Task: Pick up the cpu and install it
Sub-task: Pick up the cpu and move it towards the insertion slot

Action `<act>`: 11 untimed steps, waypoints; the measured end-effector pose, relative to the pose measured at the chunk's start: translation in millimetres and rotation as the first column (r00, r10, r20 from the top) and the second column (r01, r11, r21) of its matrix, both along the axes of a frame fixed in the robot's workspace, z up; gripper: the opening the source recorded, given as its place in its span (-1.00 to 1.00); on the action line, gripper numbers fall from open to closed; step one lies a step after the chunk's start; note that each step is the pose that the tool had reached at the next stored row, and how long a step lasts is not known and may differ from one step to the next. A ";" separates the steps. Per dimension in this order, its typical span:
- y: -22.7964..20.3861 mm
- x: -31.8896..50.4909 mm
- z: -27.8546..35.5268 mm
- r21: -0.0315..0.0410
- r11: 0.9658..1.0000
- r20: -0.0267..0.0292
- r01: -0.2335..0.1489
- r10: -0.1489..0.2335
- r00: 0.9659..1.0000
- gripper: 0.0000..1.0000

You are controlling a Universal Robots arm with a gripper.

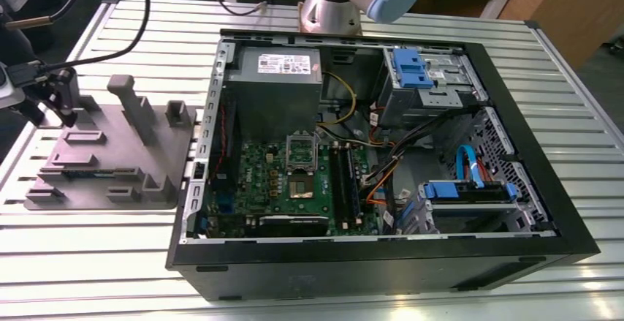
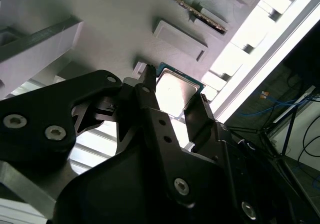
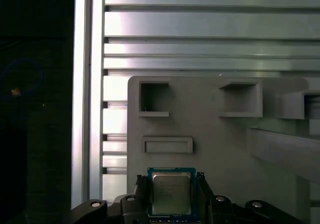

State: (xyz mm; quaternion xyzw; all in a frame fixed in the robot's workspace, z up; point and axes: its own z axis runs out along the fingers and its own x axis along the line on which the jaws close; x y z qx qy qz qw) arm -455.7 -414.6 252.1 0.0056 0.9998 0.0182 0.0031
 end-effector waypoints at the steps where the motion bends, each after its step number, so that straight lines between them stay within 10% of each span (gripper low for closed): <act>1: 0.0 0.0 0.6 0.000 1.000 0.000 0.000 0.000 1.000 -0.06; 11: 0.0 0.0 4.0 0.000 1.000 0.000 0.000 0.000 1.000 -0.06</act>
